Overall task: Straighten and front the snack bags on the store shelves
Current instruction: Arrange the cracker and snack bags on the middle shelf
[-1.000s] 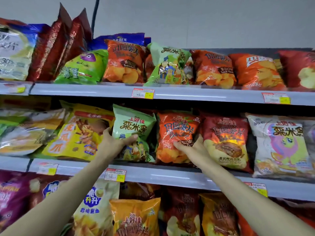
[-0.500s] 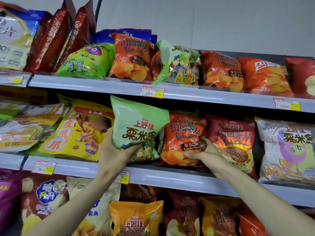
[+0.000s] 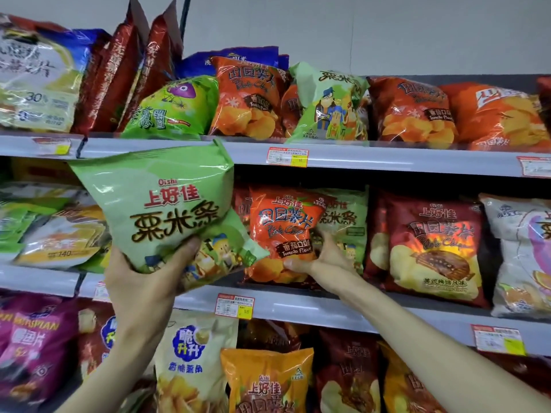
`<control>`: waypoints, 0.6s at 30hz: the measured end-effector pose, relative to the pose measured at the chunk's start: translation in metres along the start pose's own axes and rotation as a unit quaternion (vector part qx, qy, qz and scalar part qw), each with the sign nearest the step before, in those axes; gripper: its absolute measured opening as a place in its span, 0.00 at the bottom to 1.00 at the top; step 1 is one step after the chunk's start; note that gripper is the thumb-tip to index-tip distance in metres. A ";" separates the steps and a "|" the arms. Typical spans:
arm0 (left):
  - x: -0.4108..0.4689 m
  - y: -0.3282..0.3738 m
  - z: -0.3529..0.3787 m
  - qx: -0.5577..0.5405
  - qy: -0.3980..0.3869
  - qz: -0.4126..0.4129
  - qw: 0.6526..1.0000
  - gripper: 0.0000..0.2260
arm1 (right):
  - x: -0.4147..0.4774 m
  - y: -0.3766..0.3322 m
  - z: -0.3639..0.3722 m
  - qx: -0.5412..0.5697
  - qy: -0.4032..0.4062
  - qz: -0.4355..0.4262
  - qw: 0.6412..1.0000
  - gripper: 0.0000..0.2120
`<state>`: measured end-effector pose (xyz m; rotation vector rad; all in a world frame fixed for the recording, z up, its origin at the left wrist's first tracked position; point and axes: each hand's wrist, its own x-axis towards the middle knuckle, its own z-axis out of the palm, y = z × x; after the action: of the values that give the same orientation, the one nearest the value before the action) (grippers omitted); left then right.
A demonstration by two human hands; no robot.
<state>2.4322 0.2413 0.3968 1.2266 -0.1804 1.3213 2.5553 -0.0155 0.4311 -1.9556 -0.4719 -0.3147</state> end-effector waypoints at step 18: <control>-0.039 0.028 0.067 0.028 -0.165 -0.098 0.981 0.30 | -0.033 0.001 -0.036 0.058 0.093 -0.027 0.994 0.14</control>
<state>2.4315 0.1609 0.4137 1.4686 -0.2511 0.9534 2.5261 -0.0546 0.4317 -1.7835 -0.4125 -0.4882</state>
